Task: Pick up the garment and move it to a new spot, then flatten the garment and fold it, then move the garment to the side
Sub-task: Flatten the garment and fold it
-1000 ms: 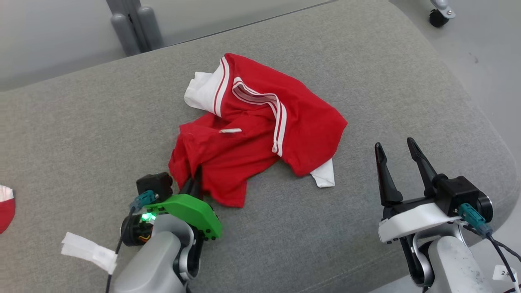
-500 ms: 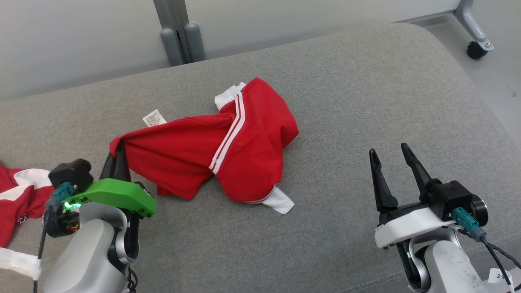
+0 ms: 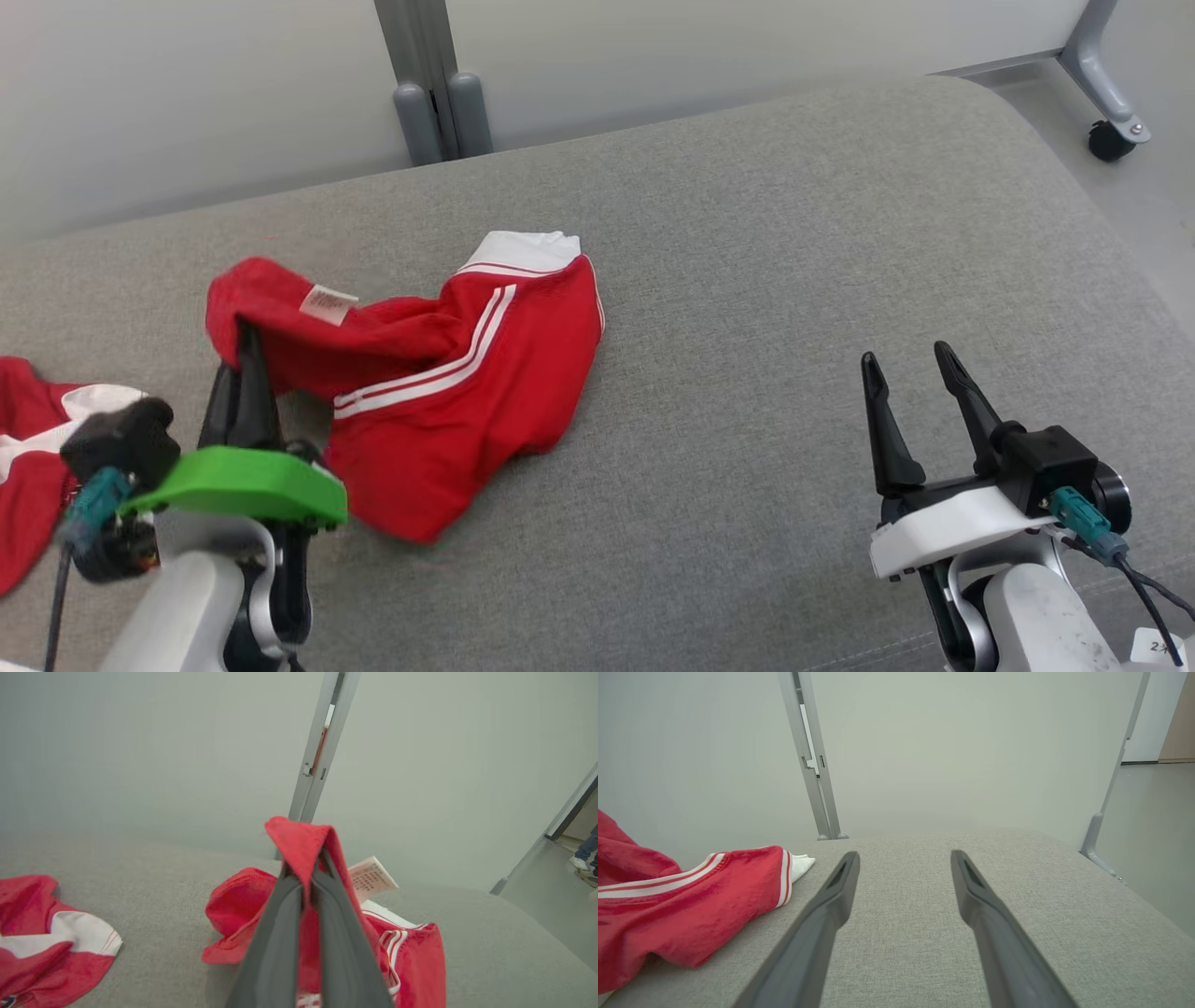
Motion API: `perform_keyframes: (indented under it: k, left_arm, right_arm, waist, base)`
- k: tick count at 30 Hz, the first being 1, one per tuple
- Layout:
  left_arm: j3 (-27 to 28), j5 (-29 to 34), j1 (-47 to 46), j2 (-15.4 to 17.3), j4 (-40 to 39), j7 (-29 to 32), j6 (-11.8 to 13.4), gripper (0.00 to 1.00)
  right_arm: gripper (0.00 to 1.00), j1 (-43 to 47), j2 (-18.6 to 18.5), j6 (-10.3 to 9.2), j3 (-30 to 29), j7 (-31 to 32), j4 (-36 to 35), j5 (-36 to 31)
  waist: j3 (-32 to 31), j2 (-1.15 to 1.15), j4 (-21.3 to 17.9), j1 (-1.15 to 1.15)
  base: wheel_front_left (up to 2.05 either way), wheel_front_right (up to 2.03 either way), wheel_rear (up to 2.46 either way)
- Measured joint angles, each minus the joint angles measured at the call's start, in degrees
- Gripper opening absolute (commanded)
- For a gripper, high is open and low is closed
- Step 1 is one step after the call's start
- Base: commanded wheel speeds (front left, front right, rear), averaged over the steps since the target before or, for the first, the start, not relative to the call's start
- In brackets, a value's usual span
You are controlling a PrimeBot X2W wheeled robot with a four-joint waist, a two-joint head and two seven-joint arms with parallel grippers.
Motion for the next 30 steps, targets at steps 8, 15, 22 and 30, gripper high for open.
perform_keyframes:
  k: [8, 15, 22, 30]
  left_arm:
    - [2.9, -2.6, 8.2, -0.7, 8.1, -0.9, 1.1, 1.00]
    - [5.3, 2.9, 7.5, -2.3, 10.5, -1.6, -2.9, 1.00]
    - [13.3, 15.1, 10.0, -7.7, -1.0, -1.7, -9.9, 1.00]
    - [16.3, 23.7, 14.0, -13.5, -1.5, -1.7, -20.6, 1.00]
  right_arm:
    - [1.00, -0.3, 0.0, 0.00, -0.1, 0.0, -0.2, 0.3]
    - [1.00, -0.7, 0.0, 0.00, -0.6, 0.0, 0.2, 0.3]
    - [1.00, 0.2, 0.0, -0.01, -1.8, 0.1, 0.1, -0.1]
    - [1.00, 1.3, 0.0, 0.00, -1.3, 0.9, 0.5, -1.1]
  waist:
    - [1.6, 0.00, 1.9, 0.00]
    - [1.4, 0.00, 3.2, 0.00]
    - [0.2, 0.00, 5.2, 0.00]
    - [-2.2, 0.00, 7.4, 0.00]
  base:
    - [0.00, 0.00, 0.00]
    - [0.00, 0.00, 0.00]
    - [0.00, 0.00, 0.00]
    - [0.00, 0.00, 0.00]
